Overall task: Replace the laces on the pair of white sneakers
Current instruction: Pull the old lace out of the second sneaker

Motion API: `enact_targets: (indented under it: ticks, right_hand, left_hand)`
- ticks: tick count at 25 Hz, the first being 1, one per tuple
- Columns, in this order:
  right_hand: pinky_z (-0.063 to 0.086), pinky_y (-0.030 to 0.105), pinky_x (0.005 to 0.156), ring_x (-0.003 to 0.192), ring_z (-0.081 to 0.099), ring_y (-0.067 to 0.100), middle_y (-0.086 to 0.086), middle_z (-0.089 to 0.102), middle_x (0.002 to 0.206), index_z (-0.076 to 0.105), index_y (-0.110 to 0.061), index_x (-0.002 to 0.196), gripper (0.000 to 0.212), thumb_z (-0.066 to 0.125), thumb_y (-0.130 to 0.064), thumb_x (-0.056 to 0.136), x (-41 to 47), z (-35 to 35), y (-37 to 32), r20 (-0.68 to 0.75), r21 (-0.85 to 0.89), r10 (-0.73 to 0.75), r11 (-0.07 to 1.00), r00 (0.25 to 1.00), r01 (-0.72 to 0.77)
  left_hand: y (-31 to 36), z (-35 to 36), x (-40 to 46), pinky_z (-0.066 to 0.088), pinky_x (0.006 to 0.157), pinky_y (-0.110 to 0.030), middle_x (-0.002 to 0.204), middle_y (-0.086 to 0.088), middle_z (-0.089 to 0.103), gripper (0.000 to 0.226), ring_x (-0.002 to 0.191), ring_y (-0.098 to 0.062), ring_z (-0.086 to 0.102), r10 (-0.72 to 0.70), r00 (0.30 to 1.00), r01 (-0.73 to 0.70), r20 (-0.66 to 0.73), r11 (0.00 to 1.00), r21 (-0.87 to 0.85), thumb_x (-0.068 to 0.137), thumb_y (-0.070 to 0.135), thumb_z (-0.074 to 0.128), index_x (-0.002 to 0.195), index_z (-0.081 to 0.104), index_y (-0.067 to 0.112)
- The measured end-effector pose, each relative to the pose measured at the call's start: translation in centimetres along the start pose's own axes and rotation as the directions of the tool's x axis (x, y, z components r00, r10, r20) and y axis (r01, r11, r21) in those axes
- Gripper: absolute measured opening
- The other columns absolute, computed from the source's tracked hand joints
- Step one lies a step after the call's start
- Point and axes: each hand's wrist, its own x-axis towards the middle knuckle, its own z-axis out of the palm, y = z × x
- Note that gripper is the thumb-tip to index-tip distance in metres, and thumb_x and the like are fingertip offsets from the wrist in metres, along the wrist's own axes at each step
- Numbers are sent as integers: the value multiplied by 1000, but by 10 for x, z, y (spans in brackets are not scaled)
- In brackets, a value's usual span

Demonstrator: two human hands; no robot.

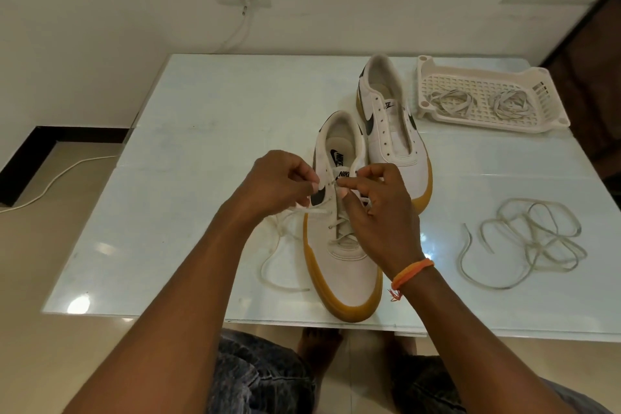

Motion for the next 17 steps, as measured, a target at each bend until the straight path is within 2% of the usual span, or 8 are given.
enact_targets:
  ticks: [2, 5, 7, 9, 11, 14, 15, 17]
  right_hand:
    - [54, 28, 73, 105, 55, 14, -3, 48, 122, 72, -27, 110, 29, 68, -43, 86, 1, 0, -2, 45, -59, 31, 998, 999, -29]
    - [46, 24, 68, 108, 53, 19, 1, 44, 131, 72, -27, 107, 30, 71, -45, 84, -2, 3, -5, 80, -247, 10, 969, 997, 11]
    - [42, 19, 67, 106, 51, 18, 1, 41, 132, 73, -25, 105, 28, 72, -43, 84, -1, 1, -6, 96, -261, 31, 965, 995, -5]
    - [34, 10, 63, 100, 47, 11, -1, 40, 129, 73, -23, 100, 24, 74, -39, 82, 2, -3, -5, 109, -213, 70, 976, 992, -46]
    - [29, 5, 60, 93, 47, 6, -6, 38, 120, 72, -20, 87, 16, 77, -33, 80, 4, -6, -5, 90, -171, 95, 982, 991, -78]
    - [36, 14, 57, 85, 54, 10, -8, 36, 114, 67, -16, 71, 15, 78, -24, 75, 6, -16, -1, 80, -151, 81, 986, 993, -68]
    - [39, 16, 59, 87, 54, 11, -6, 37, 114, 67, -16, 71, 14, 79, -24, 74, 7, -20, 2, 102, -157, 78, 986, 992, -61]
    - [40, 13, 67, 98, 51, 11, -4, 39, 115, 71, -17, 83, 15, 82, -22, 74, 9, -27, 5, 158, -138, 91, 988, 983, -69]
  left_hand:
    - [-1, 2, -4, 59, 79, -30, 81, 0, 74, 14, 77, -11, 71, 33, 993, -44, 114, 994, 99, 77, 19, 81, 88, 73, 17]
    - [-1, 8, -1, 57, 74, -23, 76, 4, 72, 17, 73, -7, 68, 38, 987, -59, 153, 989, 137, 73, 22, 84, 84, 72, 20]
    - [3, 3, -1, 48, 64, -9, 76, 9, 71, 10, 71, -2, 64, 68, 984, -103, 164, 971, 214, 75, 21, 83, 82, 75, 21]
    - [3, -11, -3, 40, 56, -3, 76, 12, 69, 7, 69, 0, 60, 87, 988, -120, 124, 950, 289, 78, 17, 80, 81, 76, 22]
    - [2, -21, -9, 38, 55, -4, 75, 15, 68, 3, 70, 1, 59, 67, 996, -83, 66, 958, 274, 80, 19, 77, 81, 77, 22]
    - [3, -17, -19, 40, 61, -11, 77, 15, 66, 5, 69, 3, 57, 67, 994, -87, 89, 968, 237, 85, 24, 72, 85, 75, 20]
    - [4, -12, -21, 40, 64, -14, 78, 13, 65, 8, 69, 1, 55, 73, 992, -95, 104, 971, 221, 88, 24, 69, 88, 74, 18]
    - [11, -2, -28, 40, 67, -21, 82, 7, 62, 15, 71, -7, 51, 41, 991, -57, 131, 991, 121, 94, 24, 62, 94, 70, 12]
